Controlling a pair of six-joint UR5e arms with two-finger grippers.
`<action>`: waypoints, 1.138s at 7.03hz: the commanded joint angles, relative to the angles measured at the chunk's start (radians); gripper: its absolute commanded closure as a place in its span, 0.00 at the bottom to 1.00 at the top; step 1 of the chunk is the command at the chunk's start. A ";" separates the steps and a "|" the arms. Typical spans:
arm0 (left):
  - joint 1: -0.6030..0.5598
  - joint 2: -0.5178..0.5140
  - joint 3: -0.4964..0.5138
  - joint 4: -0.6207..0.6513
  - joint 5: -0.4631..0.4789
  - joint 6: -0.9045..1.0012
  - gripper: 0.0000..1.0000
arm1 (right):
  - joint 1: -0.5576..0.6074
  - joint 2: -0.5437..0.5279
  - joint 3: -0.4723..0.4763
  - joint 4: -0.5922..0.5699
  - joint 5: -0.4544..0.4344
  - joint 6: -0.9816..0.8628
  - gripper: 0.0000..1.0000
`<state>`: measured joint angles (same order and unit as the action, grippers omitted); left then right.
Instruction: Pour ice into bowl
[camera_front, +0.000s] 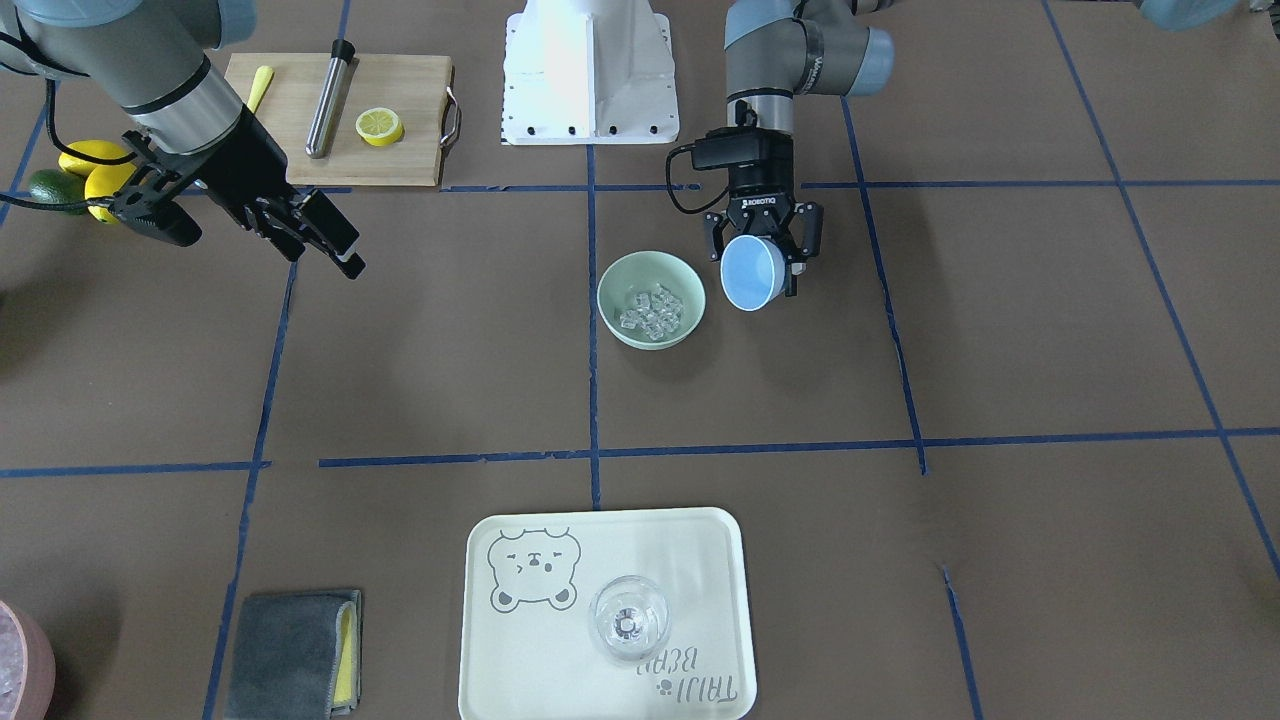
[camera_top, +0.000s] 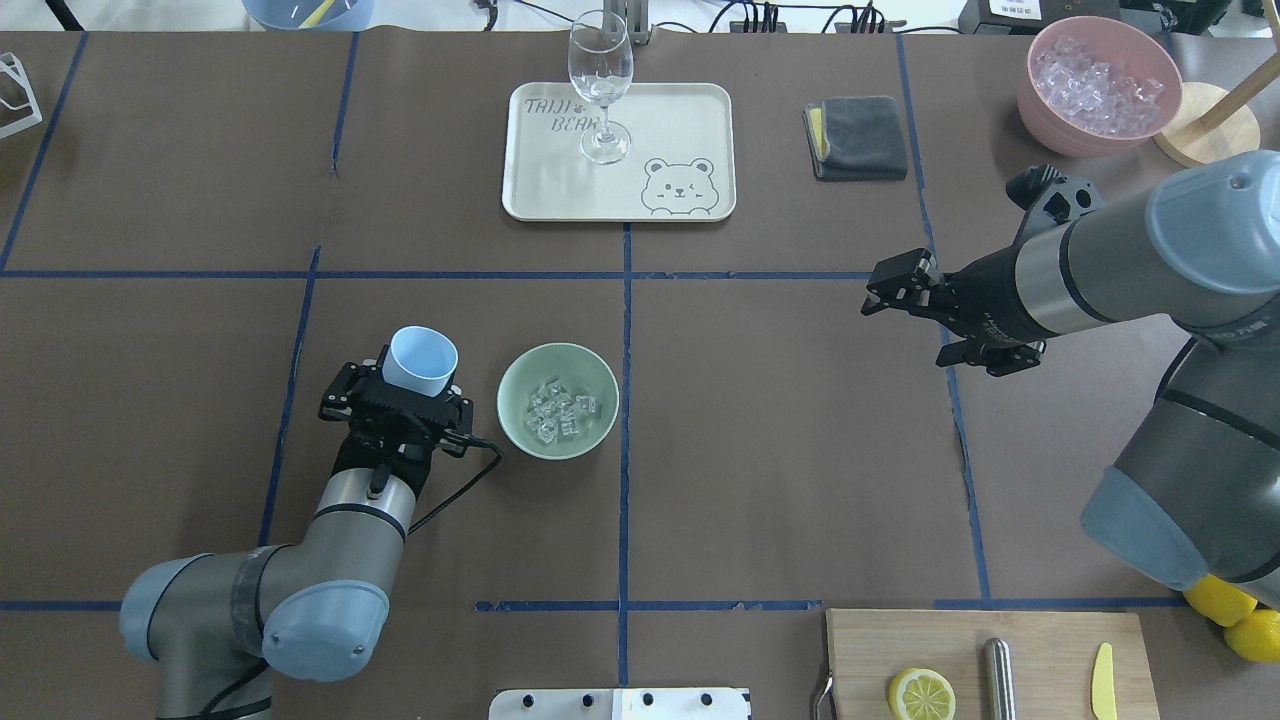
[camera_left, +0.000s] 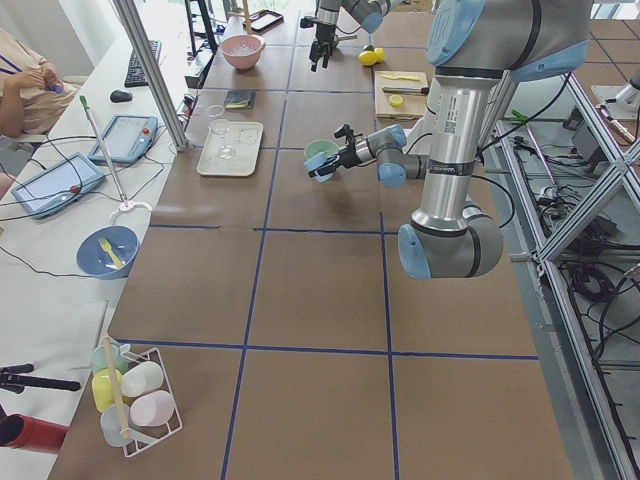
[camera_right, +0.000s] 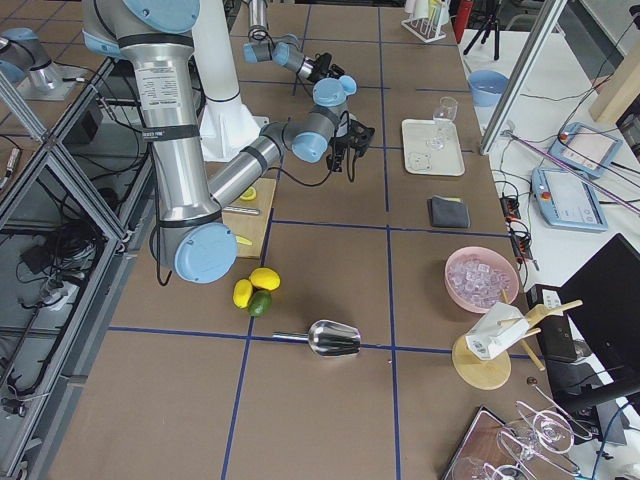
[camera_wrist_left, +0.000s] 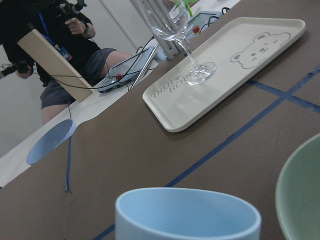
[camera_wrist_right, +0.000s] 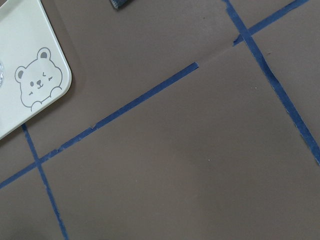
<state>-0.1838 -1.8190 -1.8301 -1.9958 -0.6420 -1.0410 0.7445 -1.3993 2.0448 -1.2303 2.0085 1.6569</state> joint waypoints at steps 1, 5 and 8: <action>-0.013 0.112 -0.059 -0.014 0.008 -0.238 1.00 | -0.010 -0.003 0.000 0.000 -0.020 -0.002 0.00; -0.060 0.283 -0.035 -0.233 0.108 -0.248 1.00 | -0.010 -0.001 0.005 0.000 -0.020 0.001 0.00; -0.071 0.472 0.253 -1.107 0.105 -0.021 1.00 | -0.010 0.000 0.000 0.000 -0.020 -0.002 0.00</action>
<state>-0.2460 -1.3812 -1.7382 -2.7396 -0.5371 -1.1545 0.7348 -1.4002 2.0459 -1.2302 1.9881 1.6558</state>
